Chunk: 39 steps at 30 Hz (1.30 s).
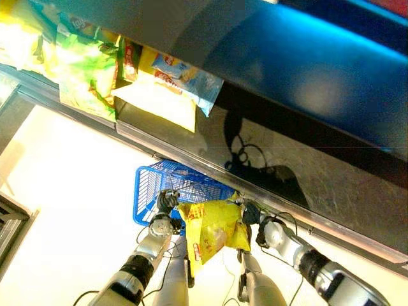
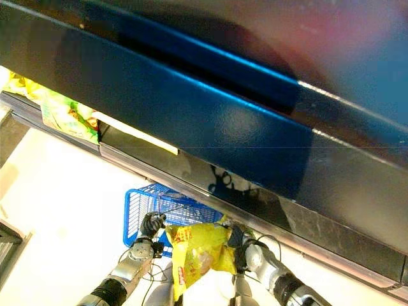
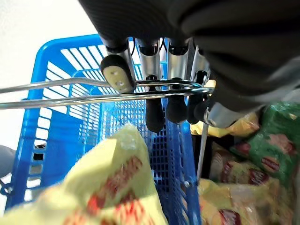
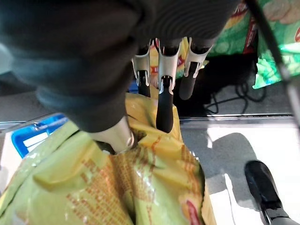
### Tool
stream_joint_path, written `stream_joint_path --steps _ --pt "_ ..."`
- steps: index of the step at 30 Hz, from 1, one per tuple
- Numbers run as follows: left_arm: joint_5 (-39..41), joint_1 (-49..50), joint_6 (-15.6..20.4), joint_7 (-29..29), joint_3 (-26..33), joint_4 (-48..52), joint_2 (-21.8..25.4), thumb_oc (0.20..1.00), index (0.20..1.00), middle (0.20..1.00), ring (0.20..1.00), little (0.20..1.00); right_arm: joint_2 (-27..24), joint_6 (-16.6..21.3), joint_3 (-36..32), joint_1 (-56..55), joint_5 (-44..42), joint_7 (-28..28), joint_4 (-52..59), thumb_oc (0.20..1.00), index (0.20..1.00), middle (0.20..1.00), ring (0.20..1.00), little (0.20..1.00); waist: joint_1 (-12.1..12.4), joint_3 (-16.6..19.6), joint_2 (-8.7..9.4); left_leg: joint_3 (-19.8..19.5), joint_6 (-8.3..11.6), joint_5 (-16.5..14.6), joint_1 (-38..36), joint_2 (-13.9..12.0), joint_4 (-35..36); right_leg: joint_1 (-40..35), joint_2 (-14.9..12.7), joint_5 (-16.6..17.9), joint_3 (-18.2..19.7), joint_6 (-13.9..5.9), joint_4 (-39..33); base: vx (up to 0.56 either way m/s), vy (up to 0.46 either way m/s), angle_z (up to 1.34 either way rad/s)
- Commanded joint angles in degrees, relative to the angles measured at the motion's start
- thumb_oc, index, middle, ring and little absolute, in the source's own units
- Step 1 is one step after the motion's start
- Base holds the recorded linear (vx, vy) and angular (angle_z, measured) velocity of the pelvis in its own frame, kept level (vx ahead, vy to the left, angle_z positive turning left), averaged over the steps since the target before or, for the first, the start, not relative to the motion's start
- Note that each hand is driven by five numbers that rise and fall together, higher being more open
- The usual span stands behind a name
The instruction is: Pick up the snacks into the basket
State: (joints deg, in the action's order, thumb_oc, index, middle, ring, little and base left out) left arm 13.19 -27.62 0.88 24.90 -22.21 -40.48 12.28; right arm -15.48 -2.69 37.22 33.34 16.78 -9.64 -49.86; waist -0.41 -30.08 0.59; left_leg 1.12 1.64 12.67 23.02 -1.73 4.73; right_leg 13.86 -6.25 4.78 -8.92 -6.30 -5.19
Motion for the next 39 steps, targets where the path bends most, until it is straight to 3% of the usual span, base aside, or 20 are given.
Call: stream_joint_path --steps 1,3,7,12,23,27,37,38,39 --pt "0.61 -6.11 4.14 -0.15 -3.67 3.26 -4.55 0.2 0.2 0.2 0.2 0.2 1.16 0.77 1.41 2.66 -1.6 -2.66 0.54 0.2 0.2 0.2 0.2 0.2 0.71 0.29 0.16 0.3 1.64 -6.3 -0.85 1.59 -4.26 7.76 -1.81 5.14 3.8 -2.47 1.87 -0.01 -0.004 0.03" --pt "0.3 -5.74 4.18 -0.5 -4.95 4.91 -4.92 0.2 0.2 0.2 0.2 0.2 2.07 0.61 1.16 3.37 -2.14 -3.31 -1.73 0.2 0.2 0.2 0.2 0.2 0.93 0.29 -0.23 0.14 1.66 -6.21 -0.74 1.7 -4.17 7.84 -1.82 5.17 3.73 -2.51 1.87 -0.02 -0.005 0.05" --pt "0.14 -5.12 4.92 -1.81 -10.87 12.53 -6.37 0.2 0.2 0.2 0.2 0.2 5.51 -1.84 2.46 8.94 0.43 -4.99 -18.42 0.2 0.2 0.2 0.2 0.2 3.09 0.28 -2.8 -0.66 1.88 -5.43 1.27 2.35 -3.77 9.37 -2.22 5.5 2.7 -2.46 1.91 -0.02 -0.01 0.05" --pt "0.39 -6.52 4.77 -2.03 -13.69 18.24 -6.55 0.2 0.2 0.2 0.2 0.2 6.01 -3.93 -1.21 11.13 -0.79 -6.32 -25.86 0.2 0.2 0.2 0.2 0.2 4.55 0.28 -4.92 -1.54 1.8 -4.76 3.57 3.0 -3.43 11.22 -2.64 5.68 1.61 -2.6 2.01 -0.02 -0.002 0.12" --pt "3.0 -6.3 5.18 -1.5 -14.24 27.08 -7.04 0.2 0.2 0.2 0.2 0.2 4.95 -0.54 -7.41 17.66 -13.62 -11.7 -19.71 0.2 0.2 0.2 0.2 0.2 6.18 0.28 -6.62 -2.58 1.81 -4.31 12.27 4.08 -5.09 18.96 -3.82 5.76 0.01 -2.64 3.96 -0.02 0.012 0.08" --pt "4.38 -6.4 6.0 -0.8 -14.45 31.92 -6.48 0.2 0.2 0.2 0.2 0.2 1.19 0.76 -8.65 22.59 -14.91 -15.19 -17.94 0.2 0.2 0.2 0.2 0.2 7.51 0.28 -7.68 -3.06 1.75 -4.44 16.41 4.68 -6.41 22.54 -4.6 5.56 -0.67 -2.8 5.48 0.0 0.033 0.0" --pt "5.09 -8.22 6.66 0.4 -15.63 36.3 -6.76 0.2 0.2 0.2 0.2 0.2 -1.64 1.25 -7.39 29.36 -13.3 -17.97 -18.25 0.2 0.2 0.2 0.2 0.2 9.99 0.28 -10.18 -4.53 2.02 -4.32 22.26 5.52 -7.49 27.11 -6.04 4.89 -2.58 -3.18 7.28 0.01 0.022 0.16" --pt "4.85 -8.3 6.52 0.4 -15.66 36.66 -6.68 0.2 0.2 0.2 0.2 0.2 -2.0 1.08 -7.12 29.63 -12.23 -18.57 -18.34 0.473 0.473 0.473 0.473 0.473 10.28 0.28 -10.45 -4.65 2.1 -4.23 22.6 5.59 -7.45 27.47 -6.12 4.9 -2.75 -3.24 7.29 0.01 0.026 0.24" --pt "4.74 -8.35 6.54 0.45 -15.65 37.12 -6.56 0.2 0.2 0.2 0.2 0.2 -1.94 0.78 -6.87 29.82 -11.43 -18.85 -18.79 1.0 1.0 1.0 1.0 1.0 10.62 0.28 -10.75 -4.75 2.19 -4.12 22.97 5.73 -7.38 27.64 -6.28 4.91 -3.07 -3.32 7.28 0.01 0.017 0.22"
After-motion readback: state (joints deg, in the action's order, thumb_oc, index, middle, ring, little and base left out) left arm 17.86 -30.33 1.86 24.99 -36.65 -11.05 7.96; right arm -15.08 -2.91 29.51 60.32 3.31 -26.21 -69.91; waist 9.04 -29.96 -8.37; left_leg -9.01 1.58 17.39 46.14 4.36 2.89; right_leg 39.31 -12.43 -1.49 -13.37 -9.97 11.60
